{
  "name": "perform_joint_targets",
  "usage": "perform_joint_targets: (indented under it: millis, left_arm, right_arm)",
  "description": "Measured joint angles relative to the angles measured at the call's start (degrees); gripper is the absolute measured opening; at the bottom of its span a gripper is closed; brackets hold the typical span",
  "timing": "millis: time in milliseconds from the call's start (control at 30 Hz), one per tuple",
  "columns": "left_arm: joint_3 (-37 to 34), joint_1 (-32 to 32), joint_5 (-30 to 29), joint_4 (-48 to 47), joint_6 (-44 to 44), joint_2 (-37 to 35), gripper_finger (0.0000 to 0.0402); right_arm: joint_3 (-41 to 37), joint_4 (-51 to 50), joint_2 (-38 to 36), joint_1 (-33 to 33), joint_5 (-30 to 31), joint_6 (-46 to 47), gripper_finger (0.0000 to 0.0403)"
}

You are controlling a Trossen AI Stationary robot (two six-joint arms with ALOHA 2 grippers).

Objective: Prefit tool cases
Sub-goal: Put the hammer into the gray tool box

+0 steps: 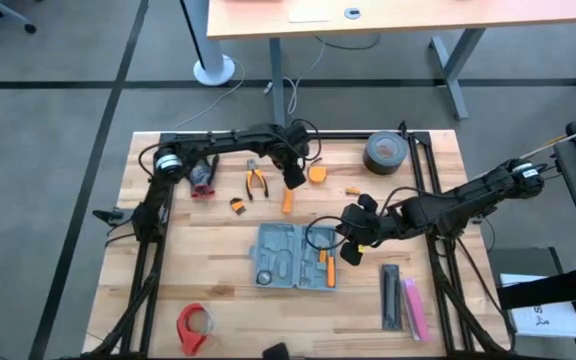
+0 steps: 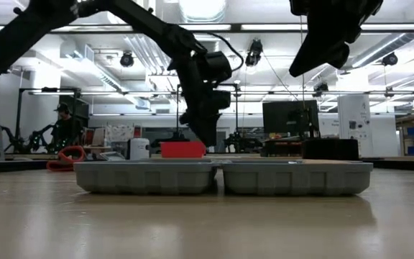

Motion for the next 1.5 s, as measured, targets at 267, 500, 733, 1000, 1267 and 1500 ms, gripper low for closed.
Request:
perform_joint_targets:
  millis: [267,500,733,1000,1267,1500]
  left_arm:
    - [-0.5,-0.4,1.6,-1.9,-7.3,1.2,0.0142]
    - [-0.6,-2.1,2.0,-7.7,-16.5,1.3,0.0124]
    - [-0.7,-4.8,1.9,-7.6,-21.1,1.2,0.0135]
    - [-0.7,-5.6,1.5,-6.5,-25.0,1.2,0.0204]
    - [-3.7,-5.6,1.2,-3.7,-29.6,1.2,0.0240]
    - [-5.3,-5.7,-0.1,-1.0,-31.3,1.2,0.0222]
  right_arm:
    - [0.0,0.8,0.0,0.0,0.0,-0.2,0.0018]
    - [0.0,1.6,0.0,0.0,0.0,-0.1,0.0018]
    - [0.0,2.5,0.0,0.0,0.0,-0.2,0.0018]
    - [0.0,6.2,0.0,0.5,-0.1,-2.5,0.0018]
    - [0.0,8.4,0.0,0.8,0.0,-3.7,0.0018]
    - [0.0,8.4,0.0,1.0,0.0,-3.8,0.0018]
